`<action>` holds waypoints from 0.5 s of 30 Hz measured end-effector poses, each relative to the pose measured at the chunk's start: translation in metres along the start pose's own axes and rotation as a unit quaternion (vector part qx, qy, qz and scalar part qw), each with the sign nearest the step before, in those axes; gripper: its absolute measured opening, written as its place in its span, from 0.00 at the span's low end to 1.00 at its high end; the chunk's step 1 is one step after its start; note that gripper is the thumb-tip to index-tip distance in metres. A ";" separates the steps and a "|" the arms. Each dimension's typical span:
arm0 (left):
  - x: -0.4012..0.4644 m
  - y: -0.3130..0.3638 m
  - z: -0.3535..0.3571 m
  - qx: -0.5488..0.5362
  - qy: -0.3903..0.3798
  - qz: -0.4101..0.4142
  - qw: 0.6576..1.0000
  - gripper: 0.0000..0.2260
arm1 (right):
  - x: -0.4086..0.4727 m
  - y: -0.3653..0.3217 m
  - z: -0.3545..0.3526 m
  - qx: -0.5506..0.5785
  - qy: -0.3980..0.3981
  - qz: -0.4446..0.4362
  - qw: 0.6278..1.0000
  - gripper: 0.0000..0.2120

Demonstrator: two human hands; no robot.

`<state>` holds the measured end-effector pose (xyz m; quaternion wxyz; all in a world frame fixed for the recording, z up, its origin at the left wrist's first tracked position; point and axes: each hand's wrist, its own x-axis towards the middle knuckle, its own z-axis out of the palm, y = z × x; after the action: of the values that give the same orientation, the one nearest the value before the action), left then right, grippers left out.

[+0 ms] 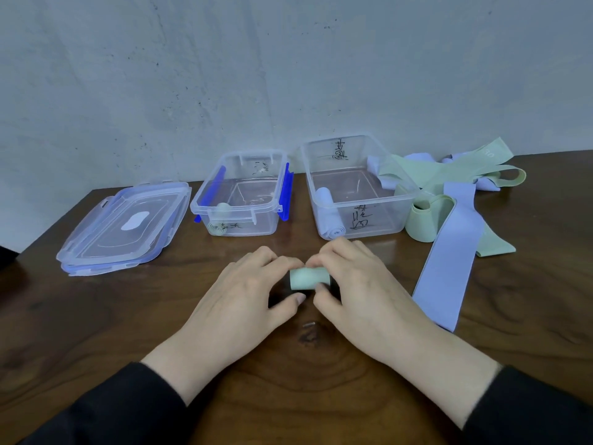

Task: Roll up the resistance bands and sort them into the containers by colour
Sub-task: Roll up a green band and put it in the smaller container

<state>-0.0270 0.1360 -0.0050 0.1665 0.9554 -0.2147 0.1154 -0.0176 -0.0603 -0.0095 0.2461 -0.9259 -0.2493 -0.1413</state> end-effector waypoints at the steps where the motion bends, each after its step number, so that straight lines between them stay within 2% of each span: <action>1: 0.001 0.000 0.001 0.005 -0.001 -0.002 1.000 0.17 | 0.001 0.001 0.001 -0.007 -0.005 0.001 1.000 0.12; 7: 0.014 -0.007 0.010 0.021 -0.011 -0.021 0.999 0.23 | 0.007 0.005 0.003 -0.055 -0.045 0.021 0.997 0.20; 12: 0.021 -0.003 0.012 -0.109 0.026 -0.058 0.992 0.28 | 0.011 0.009 0.004 -0.027 -0.044 0.040 0.998 0.21; 15: 0.022 0.003 0.008 -0.180 0.074 -0.078 0.978 0.26 | 0.013 0.014 0.000 0.063 -0.030 0.054 0.996 0.19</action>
<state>-0.0076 0.1217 -0.0053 0.3594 0.9125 -0.1441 0.1315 0.0011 -0.0657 -0.0096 0.3035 -0.9246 -0.2142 -0.0843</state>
